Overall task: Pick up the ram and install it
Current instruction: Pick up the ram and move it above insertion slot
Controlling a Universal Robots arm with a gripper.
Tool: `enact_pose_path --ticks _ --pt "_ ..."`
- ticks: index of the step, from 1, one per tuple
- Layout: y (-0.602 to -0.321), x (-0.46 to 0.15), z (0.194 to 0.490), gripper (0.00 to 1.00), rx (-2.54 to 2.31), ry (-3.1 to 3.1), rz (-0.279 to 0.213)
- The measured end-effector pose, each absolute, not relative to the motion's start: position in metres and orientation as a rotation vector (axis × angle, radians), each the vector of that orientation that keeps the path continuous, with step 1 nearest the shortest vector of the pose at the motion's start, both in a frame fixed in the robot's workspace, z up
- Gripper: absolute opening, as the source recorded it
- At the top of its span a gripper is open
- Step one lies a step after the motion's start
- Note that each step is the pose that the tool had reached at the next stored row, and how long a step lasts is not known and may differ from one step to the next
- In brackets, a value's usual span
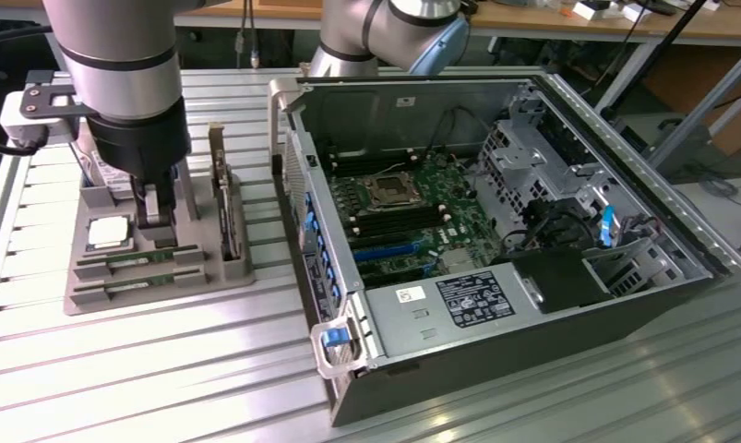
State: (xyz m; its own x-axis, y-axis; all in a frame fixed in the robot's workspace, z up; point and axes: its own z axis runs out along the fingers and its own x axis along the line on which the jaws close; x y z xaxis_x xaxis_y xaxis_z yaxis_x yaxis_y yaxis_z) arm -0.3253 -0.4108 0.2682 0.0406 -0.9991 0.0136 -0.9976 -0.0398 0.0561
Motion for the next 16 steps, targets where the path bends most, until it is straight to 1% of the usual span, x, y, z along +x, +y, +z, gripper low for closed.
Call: enact_pose_path --ticks 16 --pt "-0.4111 -0.3277 0.2618 0.36 2.230 -2.141 -0.045"
